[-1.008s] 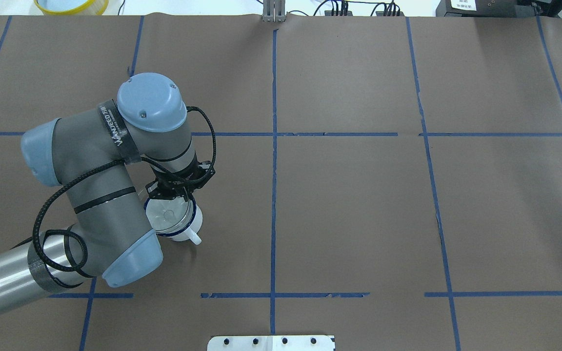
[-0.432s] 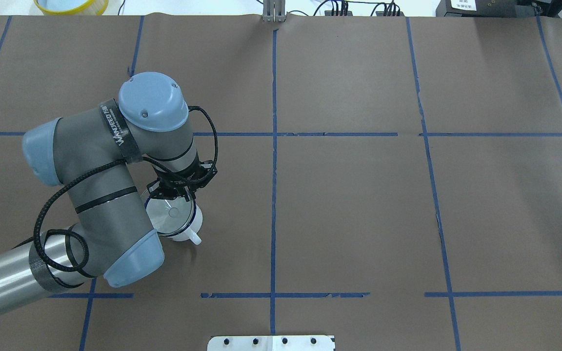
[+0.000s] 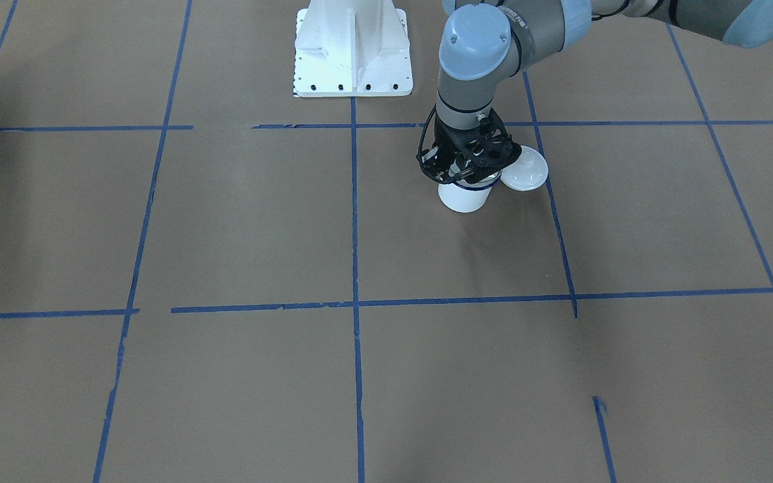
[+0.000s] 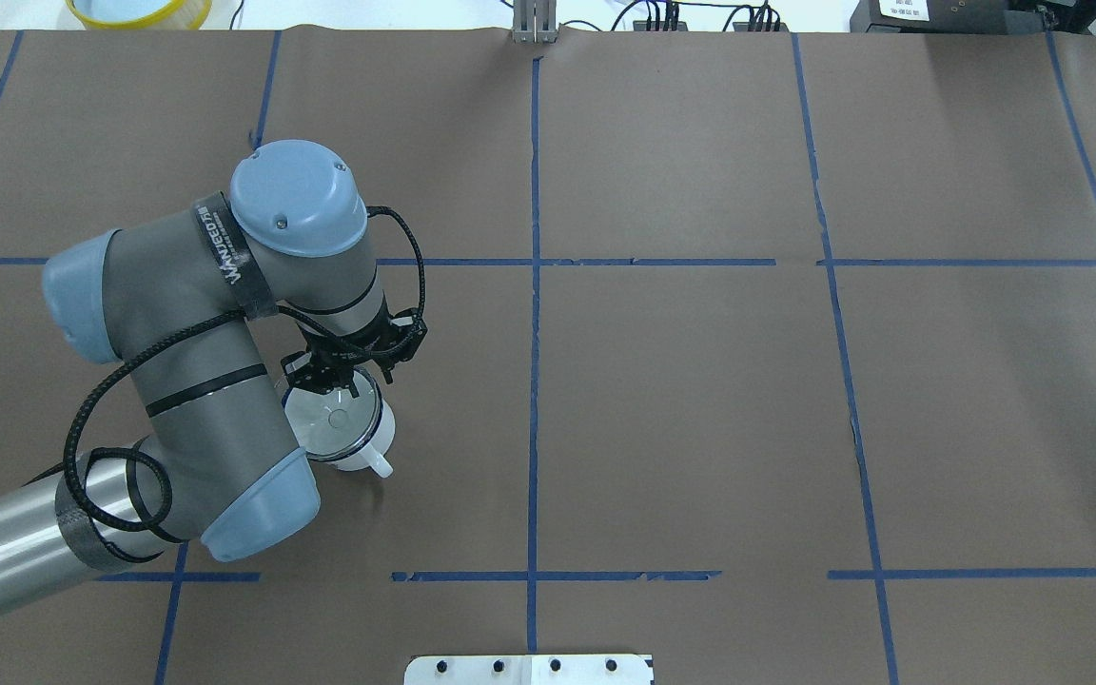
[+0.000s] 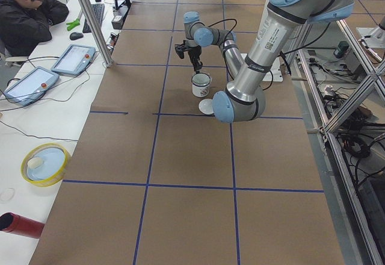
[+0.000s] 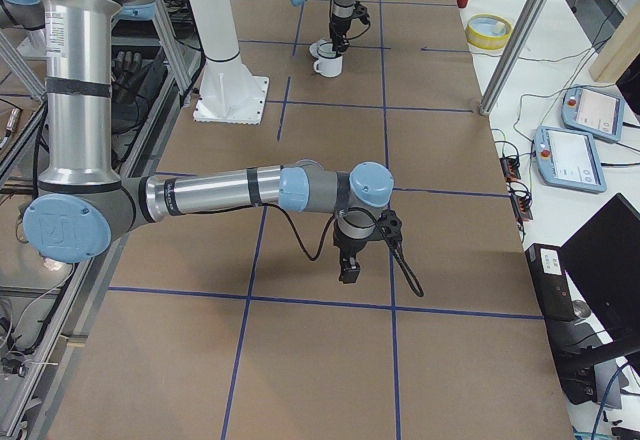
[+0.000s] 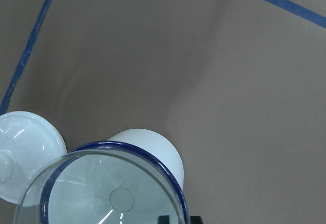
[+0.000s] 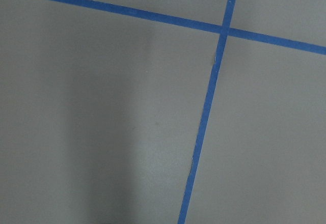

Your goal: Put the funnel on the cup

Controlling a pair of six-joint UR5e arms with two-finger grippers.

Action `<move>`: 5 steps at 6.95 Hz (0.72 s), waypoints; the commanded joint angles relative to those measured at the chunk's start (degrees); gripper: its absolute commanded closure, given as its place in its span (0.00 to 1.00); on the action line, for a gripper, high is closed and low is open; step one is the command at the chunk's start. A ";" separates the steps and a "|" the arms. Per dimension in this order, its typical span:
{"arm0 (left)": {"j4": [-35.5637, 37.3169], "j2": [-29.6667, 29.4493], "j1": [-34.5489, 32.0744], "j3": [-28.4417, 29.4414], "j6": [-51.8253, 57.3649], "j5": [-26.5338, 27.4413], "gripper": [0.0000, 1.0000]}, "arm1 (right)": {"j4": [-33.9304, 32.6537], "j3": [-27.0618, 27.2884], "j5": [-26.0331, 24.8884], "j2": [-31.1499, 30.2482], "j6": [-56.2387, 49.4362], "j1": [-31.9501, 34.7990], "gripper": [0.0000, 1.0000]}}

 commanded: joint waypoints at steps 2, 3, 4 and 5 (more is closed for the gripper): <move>-0.02 4.27 -2.70 -9.41 7.89 1.73 0.00 | 0.00 0.01 0.00 0.00 0.00 0.00 0.00; -0.19 8.48 -7.50 -15.13 15.79 1.31 0.00 | 0.00 0.01 0.00 0.00 0.00 0.00 0.00; -0.28 11.39 -12.25 -16.84 24.65 0.26 0.00 | 0.00 -0.07 0.00 0.00 0.00 0.00 0.00; -0.37 14.64 -18.04 -17.04 34.84 -4.28 0.00 | 0.00 0.01 0.00 0.00 0.00 0.00 0.00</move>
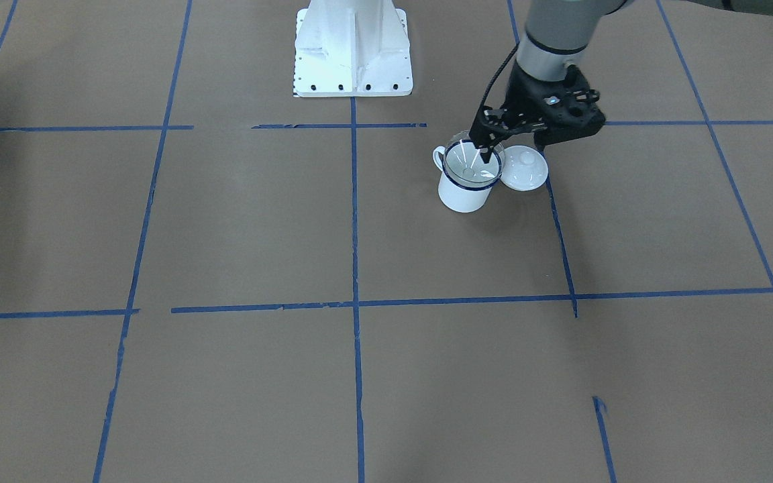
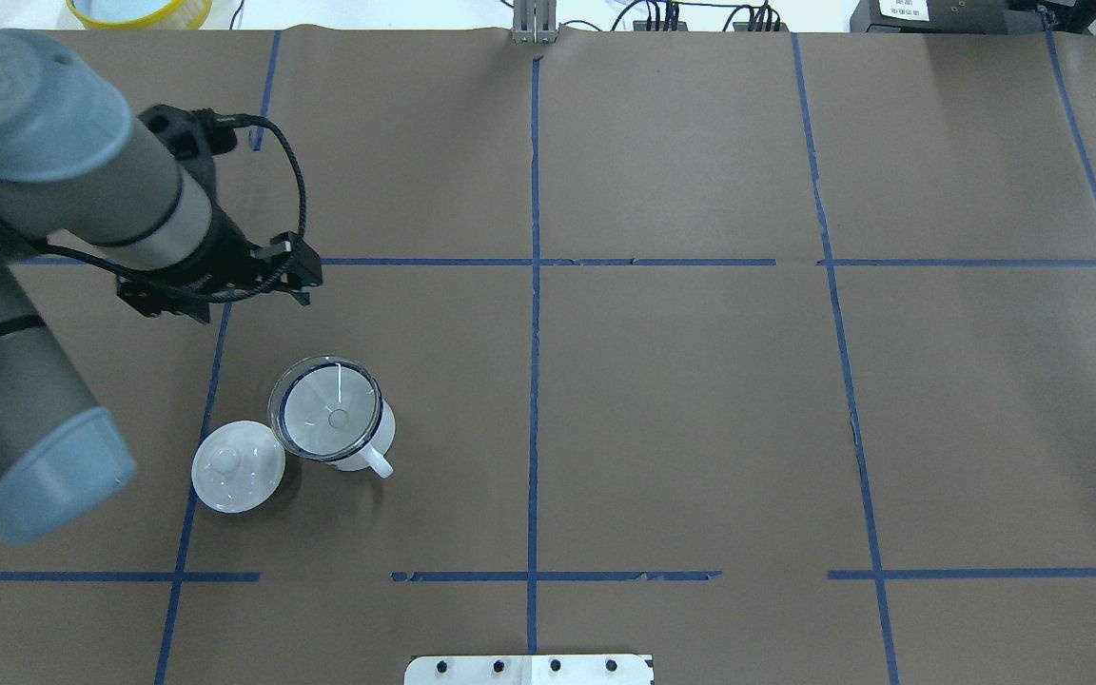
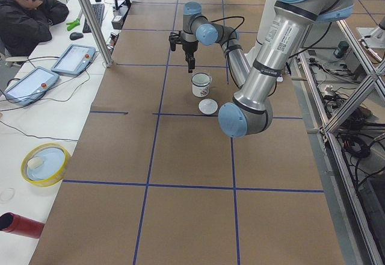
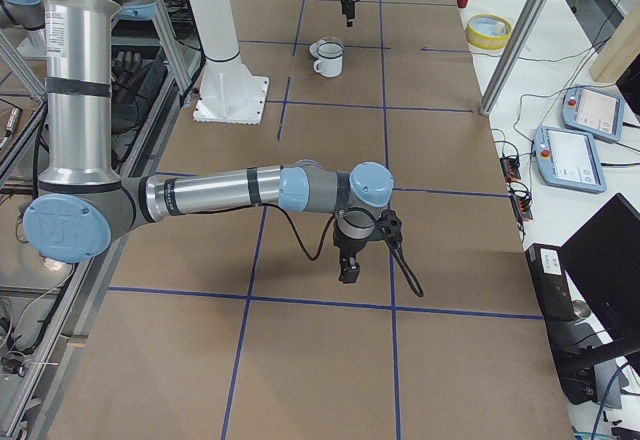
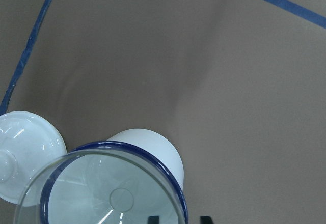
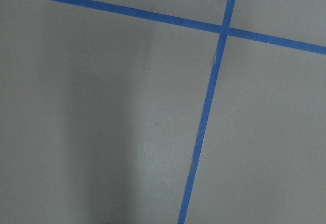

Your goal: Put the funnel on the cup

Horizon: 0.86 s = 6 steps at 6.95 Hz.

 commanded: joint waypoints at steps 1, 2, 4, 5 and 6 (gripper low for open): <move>-0.11 8.55 -14.95 -1.96 25.47 -7.68 0.00 | 0.00 0.03 0.00 0.00 0.00 0.00 0.00; -0.11 14.16 -23.04 -1.35 40.06 -11.03 0.00 | 0.00 0.03 0.00 0.00 0.00 0.00 0.00; -0.02 21.84 -39.83 6.60 65.59 -11.76 0.00 | 0.00 0.03 0.00 0.00 0.00 0.00 0.00; -0.37 22.65 -46.44 14.22 77.09 -11.68 0.00 | -0.09 0.03 0.00 0.00 0.00 0.00 0.00; -3.77 23.44 -51.03 20.30 87.47 -11.68 0.00 | 0.00 0.03 0.00 0.00 0.00 0.00 0.00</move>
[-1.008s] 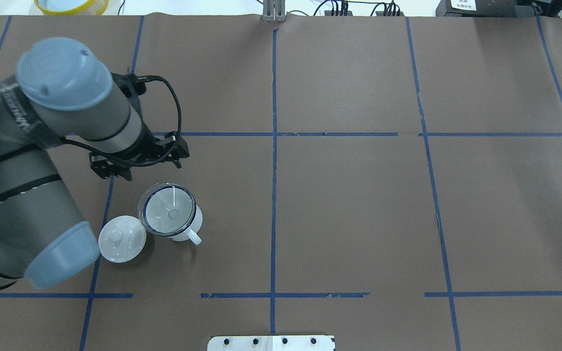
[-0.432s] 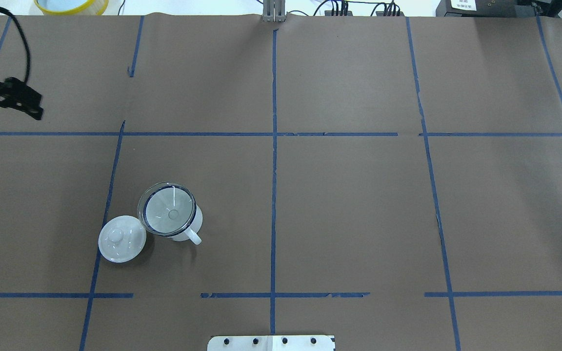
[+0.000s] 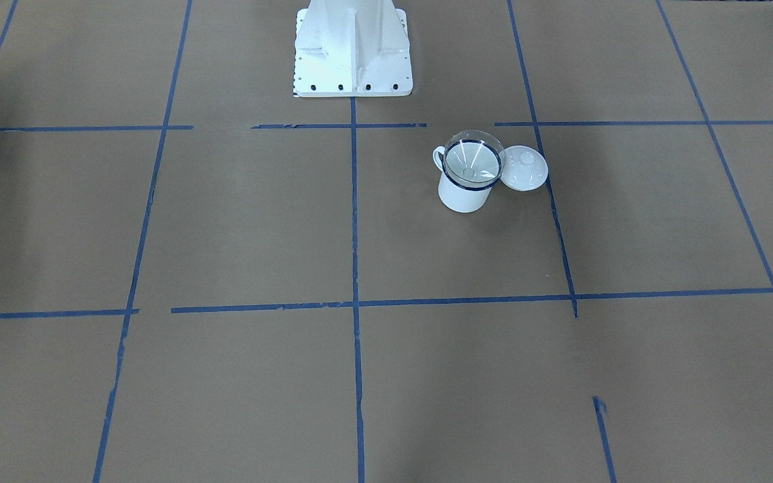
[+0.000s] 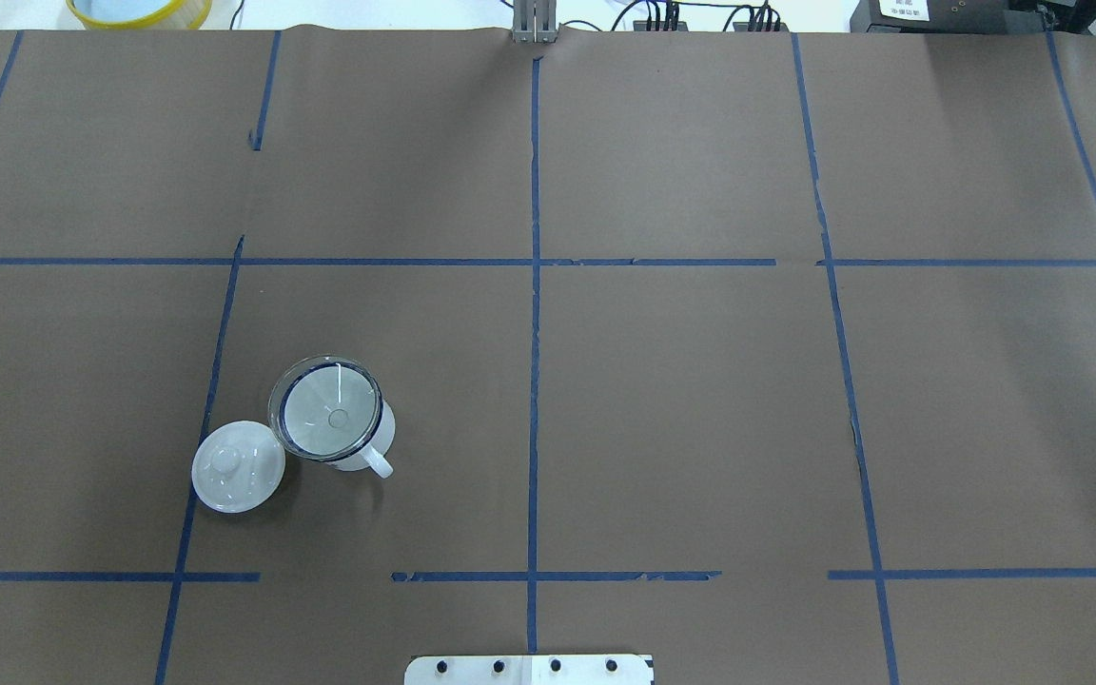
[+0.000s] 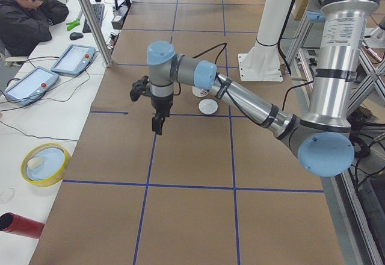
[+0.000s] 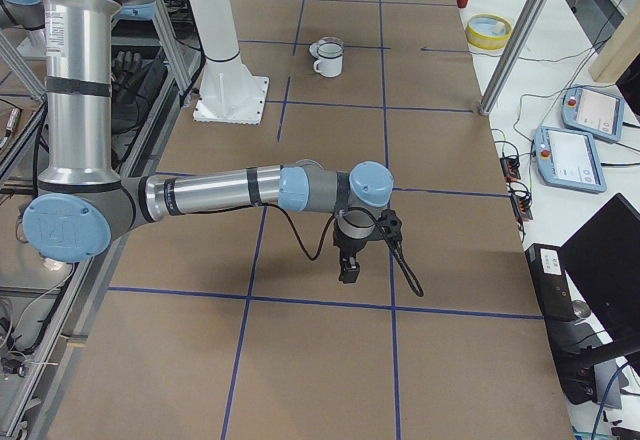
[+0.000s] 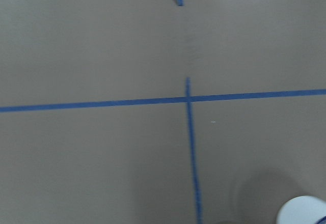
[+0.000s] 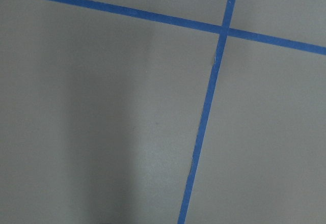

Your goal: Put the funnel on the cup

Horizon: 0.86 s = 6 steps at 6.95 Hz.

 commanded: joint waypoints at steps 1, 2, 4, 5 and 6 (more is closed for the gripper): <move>-5.67 5.00 -8.16 8.77 14.56 -0.13 0.00 | 0.04 0.00 0.00 0.00 0.00 0.00 0.00; -6.22 6.26 -8.44 10.35 14.57 -0.13 0.00 | 0.04 -0.08 0.00 0.00 0.00 0.00 0.00; -6.22 5.48 -8.97 10.81 14.57 -0.22 0.00 | 0.04 0.00 0.00 0.00 0.00 0.00 0.00; -5.79 5.48 -8.97 11.42 14.57 -0.66 0.00 | 0.04 0.00 0.00 0.00 0.00 0.00 0.00; -6.22 5.83 -8.97 12.38 14.49 -0.92 0.00 | 0.04 0.00 0.00 0.00 0.00 0.00 0.00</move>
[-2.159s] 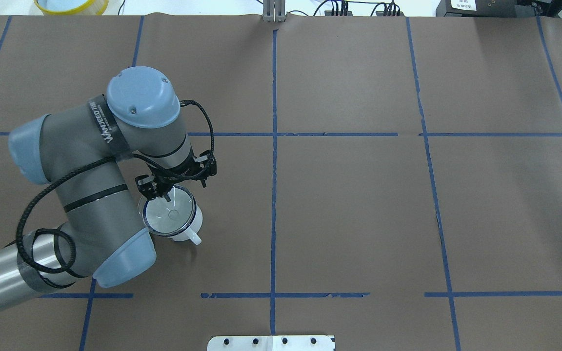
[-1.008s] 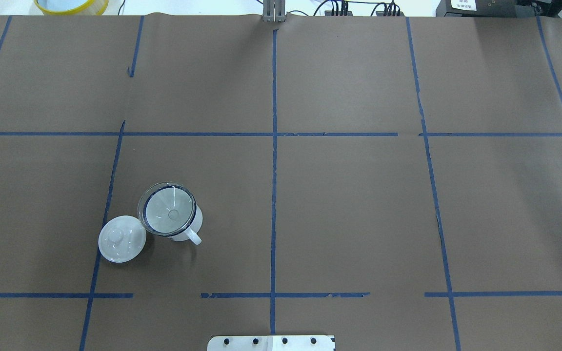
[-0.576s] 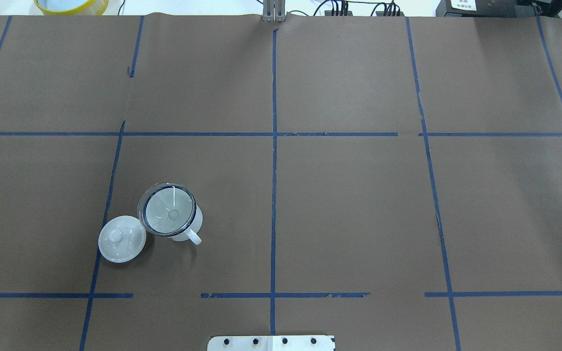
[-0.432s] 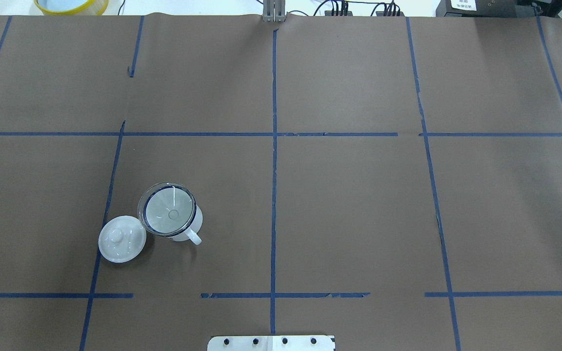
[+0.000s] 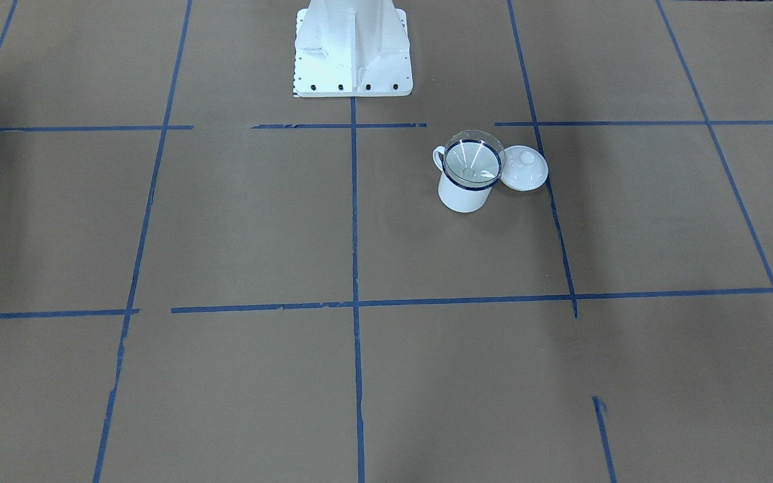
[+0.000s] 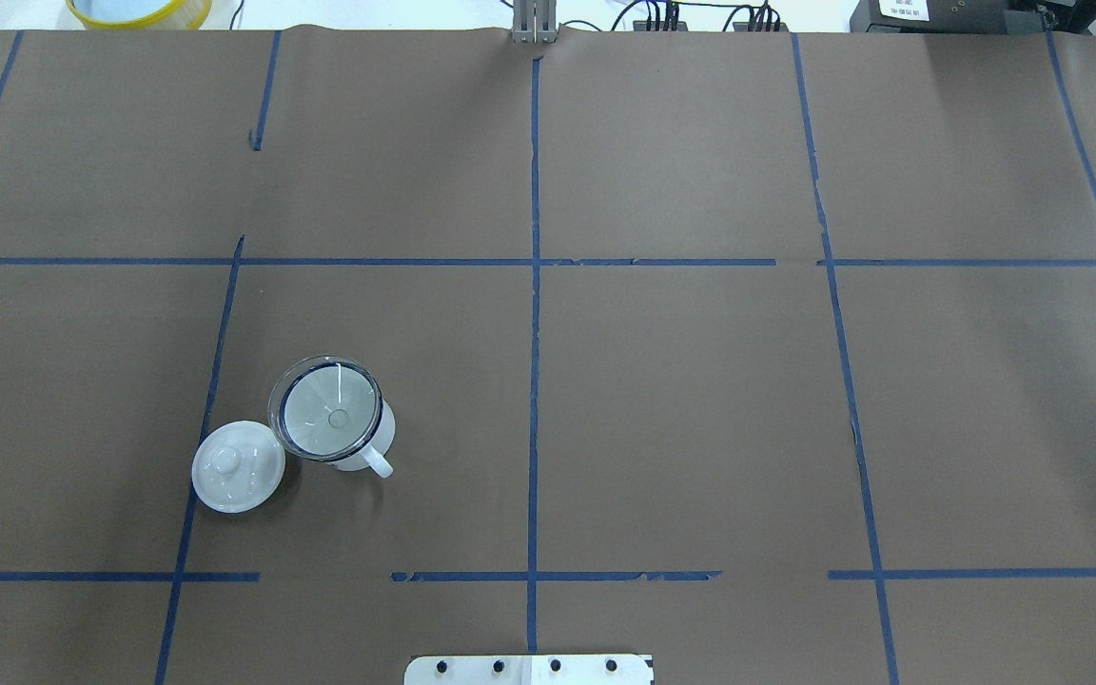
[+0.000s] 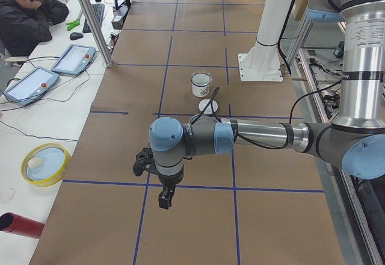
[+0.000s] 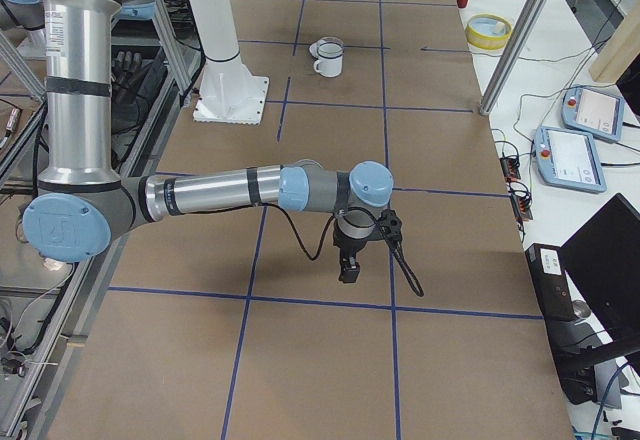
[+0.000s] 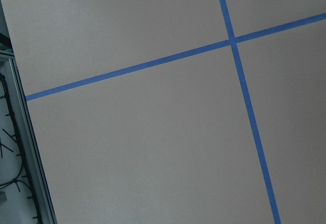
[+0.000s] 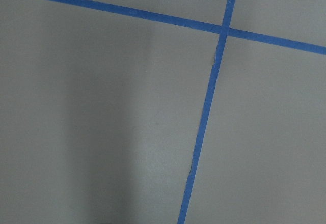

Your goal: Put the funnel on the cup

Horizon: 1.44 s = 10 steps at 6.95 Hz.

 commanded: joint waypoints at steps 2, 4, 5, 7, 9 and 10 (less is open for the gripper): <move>-0.30 -0.06 -0.05 -0.07 -11.23 -3.83 0.00 | 0.00 -0.09 0.00 0.00 0.00 0.00 0.00; -3.09 -0.23 0.21 -0.25 -11.75 -7.80 0.00 | 0.00 -0.09 0.00 0.00 0.00 0.00 0.00; -6.42 -0.23 0.65 -0.25 -11.75 -7.90 0.00 | 0.00 -0.09 0.00 0.00 0.00 0.00 0.00; -7.15 0.03 0.66 -0.60 -11.75 -7.82 0.00 | 0.00 -0.09 0.00 0.00 0.00 0.00 0.00; -7.33 -0.23 0.66 -0.95 -11.83 -7.73 0.00 | 0.00 0.00 0.00 0.00 0.00 0.00 0.00; -7.33 -0.23 0.66 -2.26 -11.83 -7.56 0.00 | 0.00 -0.09 0.00 0.00 0.00 0.00 0.00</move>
